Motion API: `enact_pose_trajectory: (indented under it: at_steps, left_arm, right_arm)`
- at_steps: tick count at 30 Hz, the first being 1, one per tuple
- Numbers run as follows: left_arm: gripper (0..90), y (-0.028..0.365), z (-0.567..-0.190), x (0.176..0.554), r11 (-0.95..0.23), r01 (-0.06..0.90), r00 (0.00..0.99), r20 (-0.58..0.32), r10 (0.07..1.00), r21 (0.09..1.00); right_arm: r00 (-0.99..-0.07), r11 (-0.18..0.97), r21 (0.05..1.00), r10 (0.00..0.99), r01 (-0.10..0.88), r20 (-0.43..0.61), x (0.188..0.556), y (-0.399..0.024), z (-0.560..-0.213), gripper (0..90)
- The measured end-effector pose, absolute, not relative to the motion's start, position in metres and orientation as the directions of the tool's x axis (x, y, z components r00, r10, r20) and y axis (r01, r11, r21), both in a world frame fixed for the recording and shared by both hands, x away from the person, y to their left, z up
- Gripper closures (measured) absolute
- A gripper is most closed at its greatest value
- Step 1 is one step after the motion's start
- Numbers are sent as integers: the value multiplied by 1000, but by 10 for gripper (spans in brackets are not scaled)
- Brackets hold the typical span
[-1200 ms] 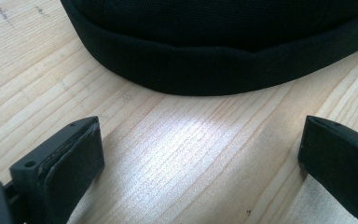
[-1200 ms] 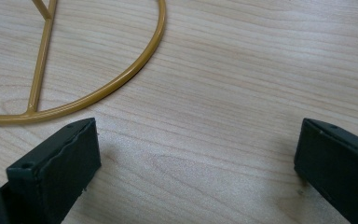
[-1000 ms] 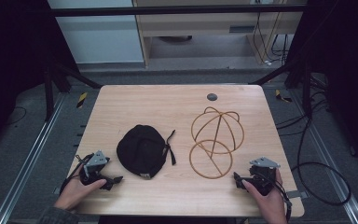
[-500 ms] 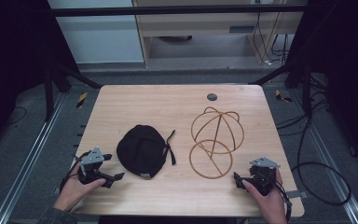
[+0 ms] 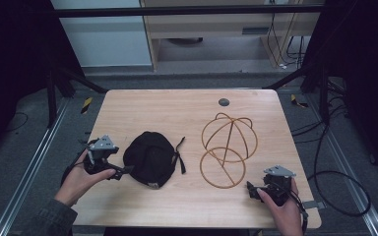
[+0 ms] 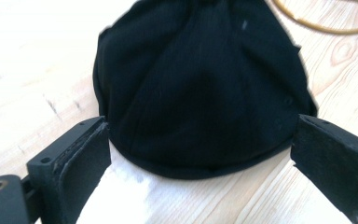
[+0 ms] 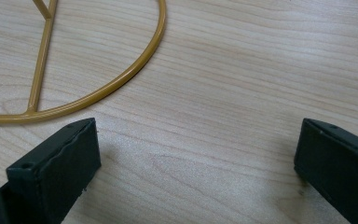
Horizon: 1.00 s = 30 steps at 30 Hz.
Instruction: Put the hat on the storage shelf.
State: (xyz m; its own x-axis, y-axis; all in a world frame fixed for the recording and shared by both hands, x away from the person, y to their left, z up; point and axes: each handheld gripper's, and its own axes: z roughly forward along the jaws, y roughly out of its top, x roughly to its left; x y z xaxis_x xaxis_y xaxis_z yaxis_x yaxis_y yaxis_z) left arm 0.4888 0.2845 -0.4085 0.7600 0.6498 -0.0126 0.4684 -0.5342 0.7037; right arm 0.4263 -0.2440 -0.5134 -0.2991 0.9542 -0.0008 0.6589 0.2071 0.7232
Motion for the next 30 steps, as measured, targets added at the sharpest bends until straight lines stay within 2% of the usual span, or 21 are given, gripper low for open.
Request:
enact_pose_trajectory:
  at_steps: [7,19,30]
  left_arm:
    - [69,266,-391,495,-557,464,768,0,641,689]
    - [88,232,-361,514,-659,414,800,94,593,628]
    - [89,209,-360,527,-716,384,820,142,555,582]
  right_arm:
    - [-281,192,724,960,663,3,433,-243,-513,4]
    - [-289,198,726,957,659,1,429,-244,-513,6]
    - [-320,217,723,947,656,7,427,-249,-513,5]
